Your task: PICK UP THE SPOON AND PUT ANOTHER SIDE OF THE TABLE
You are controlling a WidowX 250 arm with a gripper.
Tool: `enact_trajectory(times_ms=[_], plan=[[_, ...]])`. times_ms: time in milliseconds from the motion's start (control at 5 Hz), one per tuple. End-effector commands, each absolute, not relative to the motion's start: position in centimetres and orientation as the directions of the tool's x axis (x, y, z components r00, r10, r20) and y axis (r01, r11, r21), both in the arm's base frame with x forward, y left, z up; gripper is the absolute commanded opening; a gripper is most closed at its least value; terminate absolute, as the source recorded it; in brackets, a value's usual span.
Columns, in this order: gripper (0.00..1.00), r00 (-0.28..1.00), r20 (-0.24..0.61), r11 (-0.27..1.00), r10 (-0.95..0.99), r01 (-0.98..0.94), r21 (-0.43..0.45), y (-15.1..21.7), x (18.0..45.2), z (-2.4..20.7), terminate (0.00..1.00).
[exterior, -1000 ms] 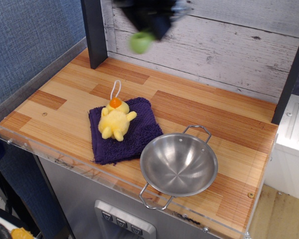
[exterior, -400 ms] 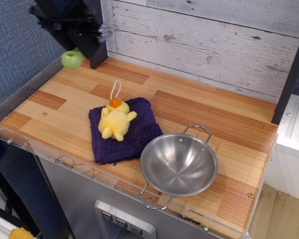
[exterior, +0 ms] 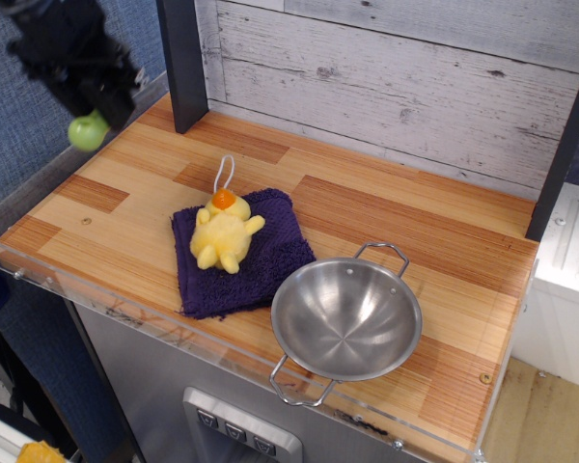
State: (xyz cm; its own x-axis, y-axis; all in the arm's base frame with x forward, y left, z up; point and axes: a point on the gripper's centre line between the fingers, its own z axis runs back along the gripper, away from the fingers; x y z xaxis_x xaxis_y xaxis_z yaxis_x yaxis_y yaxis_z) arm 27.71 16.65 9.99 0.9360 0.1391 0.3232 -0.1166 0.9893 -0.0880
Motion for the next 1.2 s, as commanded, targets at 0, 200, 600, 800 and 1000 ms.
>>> enact_trajectory(times_ms=[0,200,600,800,1000], plan=[[0.0,0.957,0.288,0.999,0.03,-0.041,0.03,17.9,26.8,8.4,0.0],[0.0,0.959,0.282,0.999,0.014,-0.026,0.038,17.7,27.2,6.3,0.0],[0.0,0.96,0.278,1.0,-0.009,0.005,0.015,16.6,28.0,3.0,0.0],[0.0,0.963,0.271,1.0,-0.014,0.008,0.021,16.5,28.2,2.4,0.0],[1.0,0.966,0.256,0.998,0.04,-0.051,0.037,16.7,28.1,2.7,0.0]])
